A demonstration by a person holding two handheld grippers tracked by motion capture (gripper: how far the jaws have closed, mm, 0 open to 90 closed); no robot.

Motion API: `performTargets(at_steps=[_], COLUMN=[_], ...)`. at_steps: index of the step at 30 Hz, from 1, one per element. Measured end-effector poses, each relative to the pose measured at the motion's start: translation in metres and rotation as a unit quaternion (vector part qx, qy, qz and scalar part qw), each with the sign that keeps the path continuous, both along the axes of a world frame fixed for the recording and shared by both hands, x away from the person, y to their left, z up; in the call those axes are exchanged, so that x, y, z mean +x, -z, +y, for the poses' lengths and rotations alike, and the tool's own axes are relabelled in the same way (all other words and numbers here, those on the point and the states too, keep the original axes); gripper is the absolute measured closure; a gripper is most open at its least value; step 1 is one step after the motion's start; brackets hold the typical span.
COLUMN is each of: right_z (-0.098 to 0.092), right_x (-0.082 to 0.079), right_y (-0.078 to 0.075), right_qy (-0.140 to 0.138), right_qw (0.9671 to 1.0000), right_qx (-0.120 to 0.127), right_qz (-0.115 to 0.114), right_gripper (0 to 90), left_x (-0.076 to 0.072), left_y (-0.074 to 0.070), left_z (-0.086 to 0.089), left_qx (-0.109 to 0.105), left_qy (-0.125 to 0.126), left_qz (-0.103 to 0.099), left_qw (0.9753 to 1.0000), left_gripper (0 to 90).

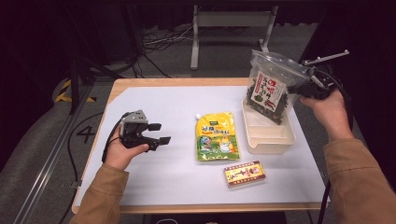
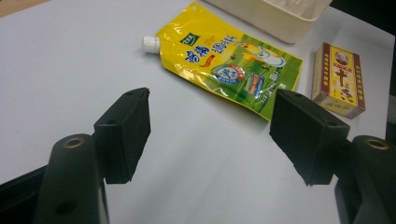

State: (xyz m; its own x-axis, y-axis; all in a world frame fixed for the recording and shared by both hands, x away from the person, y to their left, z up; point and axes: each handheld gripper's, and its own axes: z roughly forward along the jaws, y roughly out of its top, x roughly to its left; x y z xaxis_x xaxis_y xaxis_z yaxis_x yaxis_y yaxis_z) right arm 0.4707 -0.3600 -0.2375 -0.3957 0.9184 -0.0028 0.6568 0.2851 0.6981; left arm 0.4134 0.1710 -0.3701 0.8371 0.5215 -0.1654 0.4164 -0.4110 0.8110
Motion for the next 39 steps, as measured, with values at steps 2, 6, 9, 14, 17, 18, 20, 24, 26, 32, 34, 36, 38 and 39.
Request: performTargets(at_steps=[2, 6, 9, 14, 17, 18, 20, 24, 26, 32, 34, 36, 38, 39], right_z=[-0.002, -0.004, -0.007, -0.011, -0.012, -0.013, -0.014, -0.016, -0.016, -0.014, -0.011, -0.01, -0.008, -0.008], right_x=[-0.002, -0.006, -0.011, -0.019, -0.027, -0.03, -0.036, -0.047, -0.053, -0.065, -0.071, -0.075, -0.078, -0.079], right_y=[-0.001, -0.001, -0.002, -0.003, -0.004, -0.005, -0.007, -0.011, -0.013, -0.013, -0.011, -0.011, -0.01, -0.009], right_qy=[0.001, 0.003, 0.003, 0.001, -0.003, -0.004, -0.008, -0.018, -0.026, -0.051, -0.064, -0.071, -0.075, -0.077], right_qw=[1.0, 0.9998, 0.9996, 0.9992, 0.9989, 0.9989, 0.9989, 0.9985, 0.9983, 0.997, 0.9963, 0.9956, 0.9949, 0.9947], right_qx=[0.008, 0.015, 0.023, 0.024, 0.024, 0.023, 0.018, 0.018, 0.018, 0.025, 0.027, 0.029, 0.036, 0.038], right_qz=[-0.001, -0.009, -0.02, -0.032, -0.039, -0.041, -0.044, -0.048, -0.048, -0.052, -0.052, -0.054, -0.057, -0.057], right_gripper=[67.6, 55.2, 50.5, 46.2, 44.3, 44.2, 43.9, 43.8, 43.8, 43.2, 42.9, 42.9, 42.8, 42.8], left_x=[0.001, 0.002, 0.002, 0.004, 0.004, 0.004, 0.004, 0.003, 0.002, 0.001, 0.001, 0.001, 0.001, 0.001], left_y=[0.0, 0.001, 0.002, 0.002, 0.001, 0.001, 0.0, -0.001, -0.002, -0.003, -0.004, -0.004, -0.005, -0.005], left_z=[-0.001, -0.003, -0.005, -0.007, -0.009, -0.01, -0.011, -0.014, -0.015, -0.018, -0.021, -0.023, -0.025, -0.026], left_qx=[0.001, 0.003, 0.002, 0.002, 0.001, 0.0, 0.002, 0.004, 0.004, 0.002, 0.0, 0.002, 0.004, 0.005], left_qy=[0.002, 0.005, 0.006, 0.006, 0.008, 0.01, 0.014, 0.016, 0.017, 0.019, 0.029, 0.029, 0.031, 0.03], left_qz=[0.001, 0.002, 0.002, 0.004, 0.005, 0.003, 0.002, -0.002, -0.001, 0.002, 0.011, 0.013, 0.012, 0.012], left_qw=[1.0, 1.0, 1.0, 1.0, 1.0, 0.9999, 0.9999, 0.9999, 0.9999, 0.9998, 0.9995, 0.9995, 0.9994, 0.9995], left_gripper=[29.7, 29.4, 29.3, 29.2, 29.1, 29.1, 29.1, 29.1, 29.0, 29.0, 32.1, 32.0, 31.8, 31.5])
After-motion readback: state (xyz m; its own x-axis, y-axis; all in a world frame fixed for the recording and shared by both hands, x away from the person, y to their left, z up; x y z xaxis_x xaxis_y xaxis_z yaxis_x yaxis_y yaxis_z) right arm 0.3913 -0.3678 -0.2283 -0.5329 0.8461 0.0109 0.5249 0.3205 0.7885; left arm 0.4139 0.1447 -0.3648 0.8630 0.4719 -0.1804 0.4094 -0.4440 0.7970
